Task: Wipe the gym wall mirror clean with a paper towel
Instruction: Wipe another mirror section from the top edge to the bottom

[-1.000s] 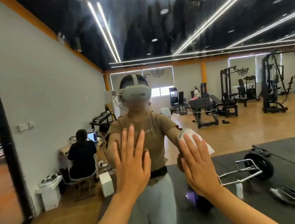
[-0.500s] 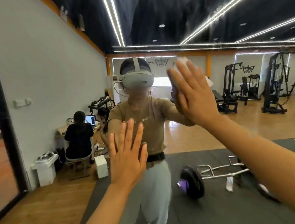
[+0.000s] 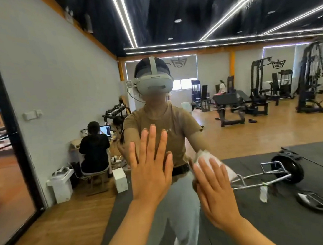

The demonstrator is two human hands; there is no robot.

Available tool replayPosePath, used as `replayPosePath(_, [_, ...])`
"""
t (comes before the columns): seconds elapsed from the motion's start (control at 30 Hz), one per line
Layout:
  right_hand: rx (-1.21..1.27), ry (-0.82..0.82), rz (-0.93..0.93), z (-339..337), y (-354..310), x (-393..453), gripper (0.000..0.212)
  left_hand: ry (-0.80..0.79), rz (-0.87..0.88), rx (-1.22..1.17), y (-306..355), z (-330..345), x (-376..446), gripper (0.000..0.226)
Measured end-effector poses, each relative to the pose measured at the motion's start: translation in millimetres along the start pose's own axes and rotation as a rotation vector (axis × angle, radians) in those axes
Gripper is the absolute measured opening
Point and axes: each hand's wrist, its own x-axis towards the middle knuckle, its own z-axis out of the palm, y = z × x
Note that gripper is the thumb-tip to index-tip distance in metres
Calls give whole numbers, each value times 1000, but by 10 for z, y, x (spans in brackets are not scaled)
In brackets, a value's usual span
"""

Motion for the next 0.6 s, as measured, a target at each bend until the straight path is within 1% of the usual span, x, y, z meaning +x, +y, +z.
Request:
replayPosePath(0.07, [-11,-54,-42,-6,56,-173,64,1,6,0,0,1,3,64])
replayPosePath(0.13, [-4,-74,-60,-43,106,-141,58,4,10,0,-2,2,5,67])
replayPosePath(0.2, [-5,-65,-76,-86,143,40,62,9,9,6,-6,3,8,68])
replayPosePath(0.27, [-5,-22,-93,-159,163,387,63,18,17,0,-7,-3,9,67])
replayPosePath(0.43, [-16,116,-95,-512,172,1716,54,8,8,14,2,-10,24,64])
replayPosePath(0.53, [2,236,-20,-684,169,2412,52,-2,4,24,2,-27,27,63])
replayPosePath(0.6, [9,298,38,-688,129,2577,52,-5,5,25,1,-42,28,62])
